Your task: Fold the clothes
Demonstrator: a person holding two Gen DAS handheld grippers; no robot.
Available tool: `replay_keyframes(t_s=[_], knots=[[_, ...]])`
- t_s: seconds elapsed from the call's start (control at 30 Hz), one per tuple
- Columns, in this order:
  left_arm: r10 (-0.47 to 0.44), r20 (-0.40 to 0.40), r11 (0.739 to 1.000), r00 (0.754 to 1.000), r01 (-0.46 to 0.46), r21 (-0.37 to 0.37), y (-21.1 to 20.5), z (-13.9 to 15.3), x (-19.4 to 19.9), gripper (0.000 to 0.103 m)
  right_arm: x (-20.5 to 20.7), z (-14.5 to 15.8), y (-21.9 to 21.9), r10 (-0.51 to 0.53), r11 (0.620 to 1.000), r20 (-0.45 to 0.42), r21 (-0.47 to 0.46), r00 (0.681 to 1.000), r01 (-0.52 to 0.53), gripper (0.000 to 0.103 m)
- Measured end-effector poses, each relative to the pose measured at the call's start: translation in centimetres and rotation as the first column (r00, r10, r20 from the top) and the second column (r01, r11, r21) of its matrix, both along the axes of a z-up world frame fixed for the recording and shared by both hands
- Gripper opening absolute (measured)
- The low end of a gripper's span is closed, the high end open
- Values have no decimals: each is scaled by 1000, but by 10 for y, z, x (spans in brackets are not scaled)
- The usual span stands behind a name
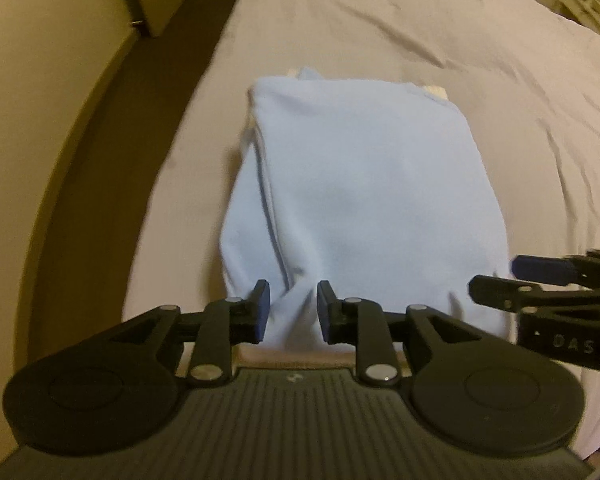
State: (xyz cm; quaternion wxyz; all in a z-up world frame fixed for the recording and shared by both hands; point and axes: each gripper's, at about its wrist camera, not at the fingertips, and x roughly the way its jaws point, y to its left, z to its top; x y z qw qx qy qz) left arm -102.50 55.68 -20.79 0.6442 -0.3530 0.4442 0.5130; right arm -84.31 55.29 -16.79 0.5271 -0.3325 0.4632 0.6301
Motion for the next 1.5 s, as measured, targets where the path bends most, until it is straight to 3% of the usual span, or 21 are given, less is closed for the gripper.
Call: replay_keyframes(t_s=[0.17,0.23,0.57,0.67,0.73,0.87,1.1,1.5], knots=[[82,-19,996,996,-82,25,-25,40,6,32,19,27,-16,5,1000,-26,17,1000,-5,68],[96,0,994,995,-96,48,-41,56,6,43,27,36,-25,6,1000,-37,19,999,-5,70],[196,-32,976,980,-192,98,-119,109,34,50,58,79,-75,51,997,-22,56,998,-50,88],[224,-37,968,974,-218,123,-140,122,52,54,70,90,-90,83,995,-19,64,996,-81,89],[242,-32,962,970,-236,140,-151,127,64,65,78,96,-98,102,992,-24,71,995,-100,89],[283,-28,945,959,-274,179,-174,140,86,67,96,109,-114,147,985,-19,98,989,-145,89],[354,-11,914,935,-344,216,-212,157,115,82,130,118,-137,187,975,-6,121,982,-185,89],[495,-12,839,869,-475,266,-278,179,156,102,160,141,-170,299,942,-11,163,954,-293,90]])
